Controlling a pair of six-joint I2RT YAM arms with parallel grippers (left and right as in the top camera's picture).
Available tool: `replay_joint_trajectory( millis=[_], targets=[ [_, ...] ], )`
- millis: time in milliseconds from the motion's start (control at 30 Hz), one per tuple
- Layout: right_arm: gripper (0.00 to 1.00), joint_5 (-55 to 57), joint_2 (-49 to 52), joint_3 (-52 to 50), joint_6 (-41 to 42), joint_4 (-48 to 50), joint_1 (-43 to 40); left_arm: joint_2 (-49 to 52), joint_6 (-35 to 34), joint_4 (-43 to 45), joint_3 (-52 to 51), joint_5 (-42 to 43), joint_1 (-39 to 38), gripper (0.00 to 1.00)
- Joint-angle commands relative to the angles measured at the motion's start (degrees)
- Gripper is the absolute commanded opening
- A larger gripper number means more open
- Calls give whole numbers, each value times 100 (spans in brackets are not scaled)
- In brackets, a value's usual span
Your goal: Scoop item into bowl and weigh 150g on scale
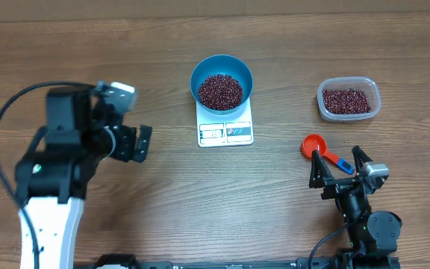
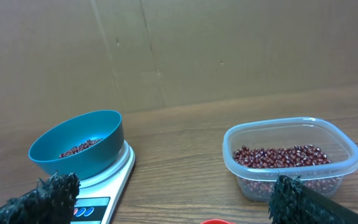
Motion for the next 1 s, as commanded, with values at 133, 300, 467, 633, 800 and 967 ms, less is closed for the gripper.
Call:
replay_joint_trajectory(
  millis=[133,300,467,633,800,967],
  targets=[
    [100,72,-46,-59,-24,28,4,-1169,11,9,-306,195,142,100],
    [100,72,-46,-59,-24,28,4,-2527,9,483,-1615,177,144,99],
    [100,72,-46,-59,-24,28,4,-3858,-367,1486,-3095,184,160,100],
    [100,72,-46,-59,-24,28,4,-4918,-1176,2699,-4509,181,267,100],
    [100,72,-46,-59,-24,28,4,-5490,-1196,3567,-5429,175,262,100],
    [100,72,-46,-59,-24,28,4,-5947,-1198,4225,-6076,92,262,100]
  ],
)
